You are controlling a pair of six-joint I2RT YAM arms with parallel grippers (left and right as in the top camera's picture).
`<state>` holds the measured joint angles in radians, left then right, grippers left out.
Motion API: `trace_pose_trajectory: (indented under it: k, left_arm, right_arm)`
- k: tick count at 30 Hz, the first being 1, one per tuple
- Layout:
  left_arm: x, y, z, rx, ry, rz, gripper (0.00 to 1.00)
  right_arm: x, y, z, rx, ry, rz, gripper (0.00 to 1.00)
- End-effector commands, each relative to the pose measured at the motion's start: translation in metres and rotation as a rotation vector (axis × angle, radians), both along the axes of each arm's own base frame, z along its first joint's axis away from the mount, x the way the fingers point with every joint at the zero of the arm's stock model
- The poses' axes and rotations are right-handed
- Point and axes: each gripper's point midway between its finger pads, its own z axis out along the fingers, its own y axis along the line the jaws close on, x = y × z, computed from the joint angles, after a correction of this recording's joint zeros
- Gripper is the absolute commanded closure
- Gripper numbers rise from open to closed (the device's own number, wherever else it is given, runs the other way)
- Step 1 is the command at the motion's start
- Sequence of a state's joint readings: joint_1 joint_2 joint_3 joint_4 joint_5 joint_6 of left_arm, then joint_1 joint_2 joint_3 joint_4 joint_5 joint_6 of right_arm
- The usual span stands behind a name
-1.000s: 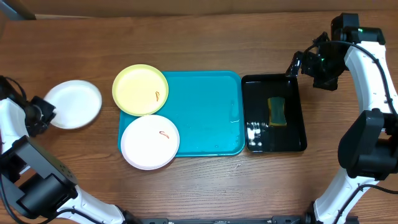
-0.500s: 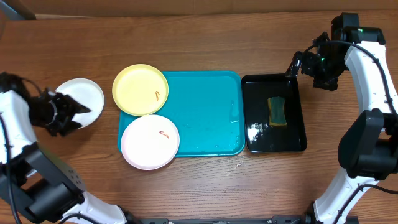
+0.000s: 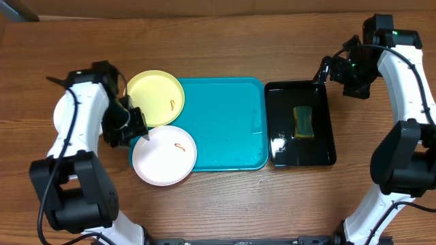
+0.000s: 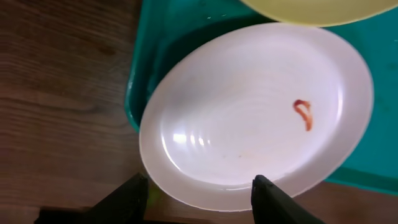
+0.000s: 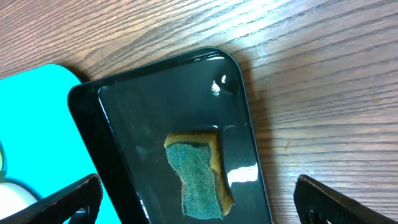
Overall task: Clean dirty plates on tray and stack at the side
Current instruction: 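Move the left gripper to the lower white plate on the teal tray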
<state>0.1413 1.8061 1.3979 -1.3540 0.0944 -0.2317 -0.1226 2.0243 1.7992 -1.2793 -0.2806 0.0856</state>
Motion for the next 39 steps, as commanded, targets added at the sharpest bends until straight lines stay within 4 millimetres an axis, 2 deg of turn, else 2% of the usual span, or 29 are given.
trace_pose_trajectory:
  k: [1, 7, 15, 19, 22, 27, 32, 39]
  left_arm:
    - [-0.009, 0.023, -0.002, 0.161, 0.027, 0.068, 0.41]
    - [-0.017, 0.026, -0.017, 0.168, 0.049, 0.093, 0.44]
    - [-0.035, 0.02, -0.045, 0.141, 0.086, 0.094, 0.57]
    - [-0.039, 0.019, -0.049, 0.138, 0.092, 0.093, 0.61]
    - [-0.042, 0.018, -0.052, 0.137, 0.099, 0.093, 0.69]
    - [-0.044, 0.015, -0.057, 0.127, 0.1, 0.092, 0.7]
    - [-0.042, 0.003, -0.057, 0.113, 0.096, 0.054, 0.71]
    - [-0.036, -0.036, -0.059, 0.108, 0.066, -0.09, 0.73]
  right_arm:
    - [0.003, 0.0, 0.014, -0.009, -0.04, 0.002, 0.0]
    - [0.003, 0.0, 0.014, -0.009, -0.04, 0.002, 0.0]
    - [0.003, 0.0, 0.014, -0.009, -0.04, 0.002, 0.0]
    - [0.003, 0.0, 0.014, -0.009, -0.04, 0.003, 0.0]
    - [0.003, 0.0, 0.014, -0.009, -0.04, 0.003, 0.0]
    - [0.003, 0.0, 0.014, -0.009, -0.04, 0.003, 0.0]
    - [0.003, 0.0, 0.014, -0.009, -0.04, 0.002, 0.0]
    - [0.003, 0.0, 0.014, -0.009, -0.04, 0.002, 0.0]
